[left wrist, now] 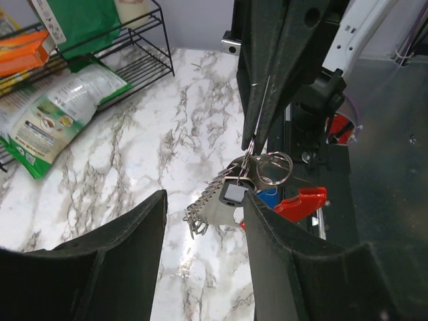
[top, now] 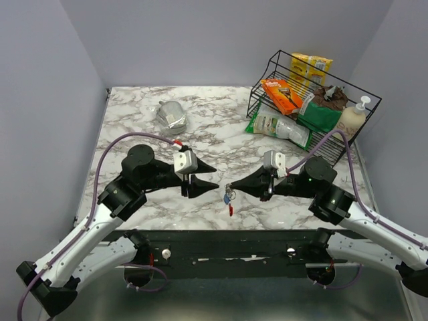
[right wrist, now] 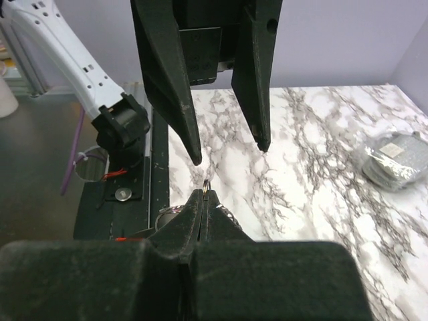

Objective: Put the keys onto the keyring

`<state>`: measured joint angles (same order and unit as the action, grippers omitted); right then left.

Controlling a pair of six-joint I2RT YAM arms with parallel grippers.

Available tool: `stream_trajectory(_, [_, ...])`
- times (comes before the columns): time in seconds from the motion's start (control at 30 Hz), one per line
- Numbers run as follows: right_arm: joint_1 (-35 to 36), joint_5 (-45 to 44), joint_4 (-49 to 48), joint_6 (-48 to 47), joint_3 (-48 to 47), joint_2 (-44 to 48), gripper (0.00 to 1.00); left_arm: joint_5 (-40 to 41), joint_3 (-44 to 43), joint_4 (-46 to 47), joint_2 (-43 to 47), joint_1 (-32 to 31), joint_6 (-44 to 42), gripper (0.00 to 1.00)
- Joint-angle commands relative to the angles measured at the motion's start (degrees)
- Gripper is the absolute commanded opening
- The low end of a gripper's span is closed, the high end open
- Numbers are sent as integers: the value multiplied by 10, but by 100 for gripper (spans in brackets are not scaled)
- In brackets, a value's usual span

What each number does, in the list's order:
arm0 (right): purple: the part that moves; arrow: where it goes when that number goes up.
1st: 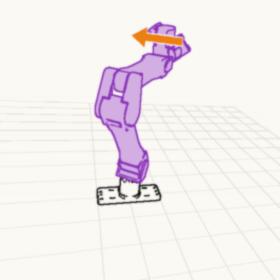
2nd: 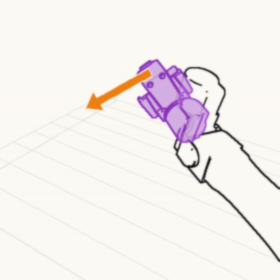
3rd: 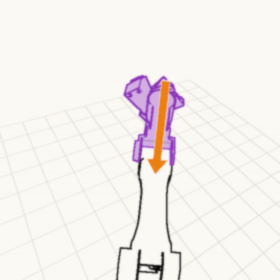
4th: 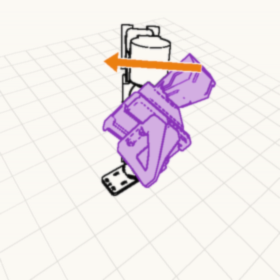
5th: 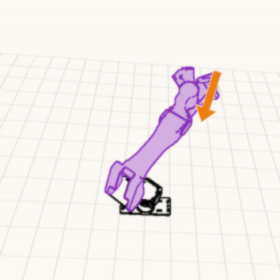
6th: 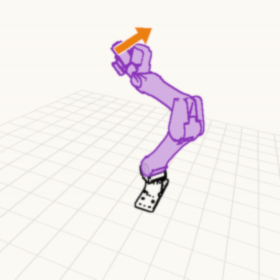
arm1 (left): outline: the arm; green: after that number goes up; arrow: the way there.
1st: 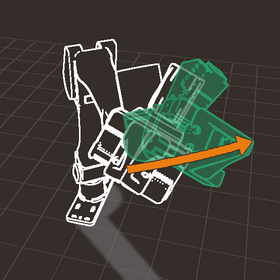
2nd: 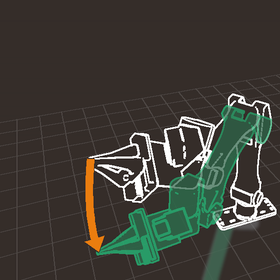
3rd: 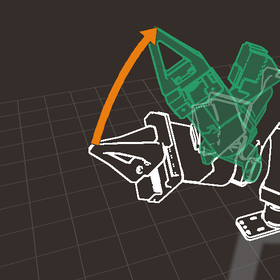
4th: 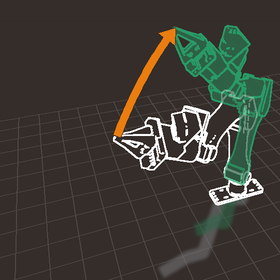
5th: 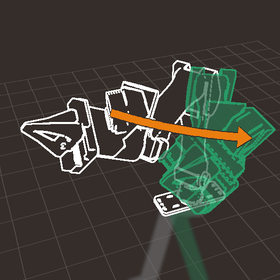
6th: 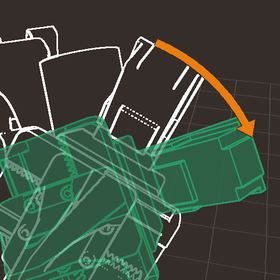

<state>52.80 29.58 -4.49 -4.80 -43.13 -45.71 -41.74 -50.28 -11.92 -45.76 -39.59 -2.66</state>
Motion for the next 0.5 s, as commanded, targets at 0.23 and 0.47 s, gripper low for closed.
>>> stream_trajectory(0.23, [-4,116,-88,-4,-34,-24,0,-95,21,111,12,2,17,40])
stream_trajectory(0.47, [-5,105,-93,-1,-29,-21,0,-128,12,116,0,2,25,38])
